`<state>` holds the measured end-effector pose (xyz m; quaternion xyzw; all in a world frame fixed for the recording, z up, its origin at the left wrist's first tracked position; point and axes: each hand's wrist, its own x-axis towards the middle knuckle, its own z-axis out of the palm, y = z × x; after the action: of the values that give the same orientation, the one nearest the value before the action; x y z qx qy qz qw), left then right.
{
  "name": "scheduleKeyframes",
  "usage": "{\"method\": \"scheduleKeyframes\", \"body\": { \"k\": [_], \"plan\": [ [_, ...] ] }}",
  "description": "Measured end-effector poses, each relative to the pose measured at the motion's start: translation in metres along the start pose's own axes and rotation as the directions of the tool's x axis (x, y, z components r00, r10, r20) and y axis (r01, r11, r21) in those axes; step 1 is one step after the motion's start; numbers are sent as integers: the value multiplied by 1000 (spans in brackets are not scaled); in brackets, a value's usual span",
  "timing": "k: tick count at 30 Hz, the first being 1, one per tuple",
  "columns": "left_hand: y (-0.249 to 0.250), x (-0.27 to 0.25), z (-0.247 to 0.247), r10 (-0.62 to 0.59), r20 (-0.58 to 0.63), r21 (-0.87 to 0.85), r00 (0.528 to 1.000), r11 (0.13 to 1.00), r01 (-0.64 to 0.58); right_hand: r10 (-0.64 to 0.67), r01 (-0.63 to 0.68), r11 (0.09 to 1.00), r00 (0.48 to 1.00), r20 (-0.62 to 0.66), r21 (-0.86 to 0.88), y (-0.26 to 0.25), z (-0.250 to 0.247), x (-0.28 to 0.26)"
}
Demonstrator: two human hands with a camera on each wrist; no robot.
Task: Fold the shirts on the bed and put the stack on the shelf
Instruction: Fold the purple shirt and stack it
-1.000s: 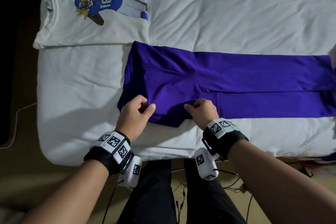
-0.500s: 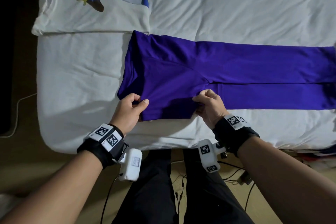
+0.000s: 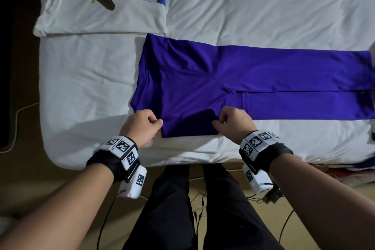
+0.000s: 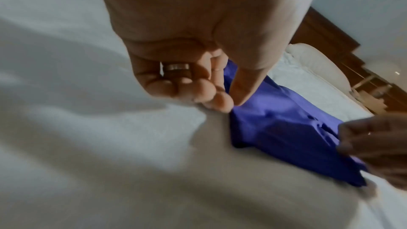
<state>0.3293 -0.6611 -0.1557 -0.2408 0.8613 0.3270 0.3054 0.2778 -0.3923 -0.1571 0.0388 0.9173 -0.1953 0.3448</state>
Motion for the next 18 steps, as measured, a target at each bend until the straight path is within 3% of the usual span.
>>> {"method": "scheduleKeyframes", "body": {
  "k": [2,4,6,8,14,18],
  "plan": [
    [4,8,-11,39,-120,90,992,996,-29,-80,74,996,983,-162,-39,-8,-3,2],
    [11,19,-21,94,-214,97,972,992,-75,-242,230,970,934,-263,-78,-15,-2,7],
    [19,33,-31,156,-277,64,948,988,-144,-432,392,899,868,-246,-197,-22,3,14],
    [24,52,-42,205,-329,42,922,978,-203,-530,463,827,832,-166,-319,-34,9,19],
    [29,117,-75,344,-361,124,867,939,-321,-569,529,811,812,-128,-248,-105,19,38],
    [30,149,-85,359,-313,131,879,933,-335,-427,383,853,903,-51,-355,-145,24,57]
  ]
}}
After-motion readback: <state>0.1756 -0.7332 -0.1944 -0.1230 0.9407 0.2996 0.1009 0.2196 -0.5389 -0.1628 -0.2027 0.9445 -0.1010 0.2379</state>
